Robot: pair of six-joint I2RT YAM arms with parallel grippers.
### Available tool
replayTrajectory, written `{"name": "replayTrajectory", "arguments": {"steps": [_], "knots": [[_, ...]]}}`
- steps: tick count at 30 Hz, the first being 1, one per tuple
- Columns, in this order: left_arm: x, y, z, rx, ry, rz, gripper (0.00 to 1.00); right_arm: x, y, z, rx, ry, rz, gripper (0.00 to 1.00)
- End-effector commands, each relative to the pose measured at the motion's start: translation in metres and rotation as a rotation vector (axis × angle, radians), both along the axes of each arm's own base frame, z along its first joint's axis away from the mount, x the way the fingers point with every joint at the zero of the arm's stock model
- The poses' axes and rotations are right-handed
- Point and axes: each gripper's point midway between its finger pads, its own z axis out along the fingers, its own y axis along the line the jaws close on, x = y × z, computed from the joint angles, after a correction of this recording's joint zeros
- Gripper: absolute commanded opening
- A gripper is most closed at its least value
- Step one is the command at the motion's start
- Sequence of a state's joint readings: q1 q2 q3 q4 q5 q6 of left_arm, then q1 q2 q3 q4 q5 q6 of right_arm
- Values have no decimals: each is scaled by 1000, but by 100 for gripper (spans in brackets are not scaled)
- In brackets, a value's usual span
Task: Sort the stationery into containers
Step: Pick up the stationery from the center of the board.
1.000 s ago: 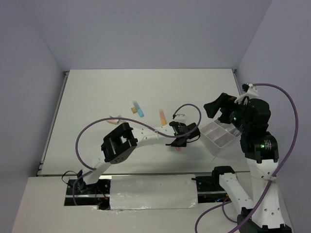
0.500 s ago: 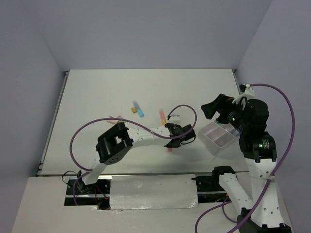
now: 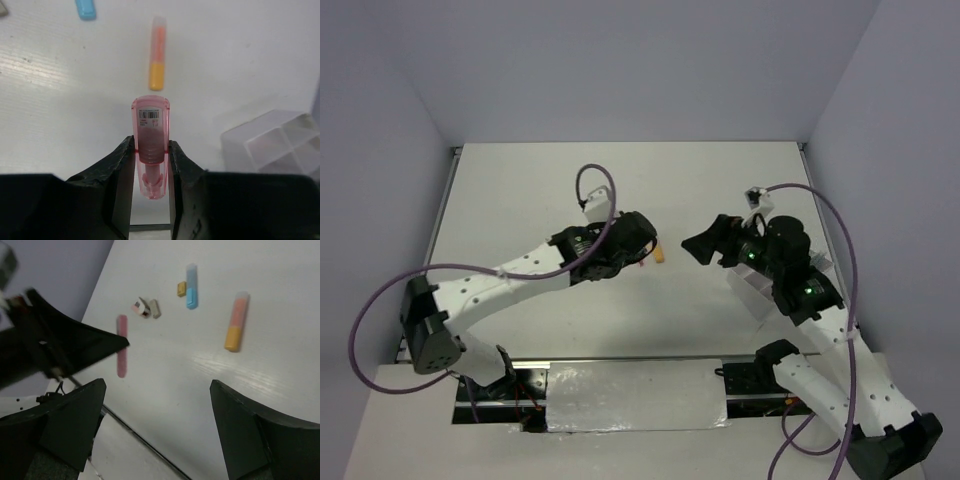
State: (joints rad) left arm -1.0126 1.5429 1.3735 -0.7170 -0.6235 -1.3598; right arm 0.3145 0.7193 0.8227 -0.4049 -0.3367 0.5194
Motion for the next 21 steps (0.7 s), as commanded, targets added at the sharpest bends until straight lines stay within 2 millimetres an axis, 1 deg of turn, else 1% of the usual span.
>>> {"name": "replayTrajectory", "arguments": {"steps": [1, 2, 3, 4, 5, 6, 7, 8, 9, 10, 11, 12, 13, 14, 15, 16, 17, 18, 21], "knots": [[5, 16, 46, -160, -103, 130, 0, 0, 39, 30, 140, -168, 113, 93], [3, 25, 65, -215, -131, 151, 0, 0, 46, 30, 139, -185, 129, 92], [2, 33, 66, -234, -139, 175, 0, 0, 52, 32, 122, -212, 143, 92], [2, 40, 72, -271, -150, 200, 0, 2, 61, 26, 98, -204, 157, 92], [0, 47, 94, -351, -191, 208, 0, -3, 74, 30, 80, -231, 187, 91], [-2, 53, 92, -369, -198, 218, 0, -4, 82, 29, 72, -231, 207, 91], [-2, 59, 110, -441, -242, 230, 0, -3, 93, 28, 71, -238, 229, 90], [-3, 62, 110, -448, -252, 230, 0, -12, 107, 33, 78, -256, 276, 89], [-4, 65, 115, -465, -263, 232, 0, -11, 113, 38, 79, -277, 276, 88], [-5, 70, 122, -481, -276, 238, 0, -12, 122, 37, 73, -284, 291, 87], [-6, 73, 125, -480, -276, 242, 0, -21, 134, 48, 89, -331, 325, 87], [-7, 75, 127, -480, -278, 245, 0, -22, 138, 51, 97, -347, 329, 87], [-8, 76, 129, -480, -278, 247, 0, -22, 146, 50, 99, -350, 348, 86], [-9, 78, 130, -478, -276, 248, 0, -29, 155, 60, 116, -376, 375, 85], [-10, 79, 132, -484, -276, 248, 0, -23, 161, 55, 98, -365, 353, 84], [-11, 79, 130, -490, -274, 242, 0, -21, 165, 62, 99, -383, 347, 78], [-11, 77, 131, -501, -277, 237, 0, -20, 168, 64, 98, -387, 340, 75], [-12, 76, 132, -511, -276, 234, 0, -17, 173, 64, 96, -387, 319, 69], [-13, 75, 127, -514, -262, 228, 0, -14, 179, 70, 105, -402, 309, 60]]}}
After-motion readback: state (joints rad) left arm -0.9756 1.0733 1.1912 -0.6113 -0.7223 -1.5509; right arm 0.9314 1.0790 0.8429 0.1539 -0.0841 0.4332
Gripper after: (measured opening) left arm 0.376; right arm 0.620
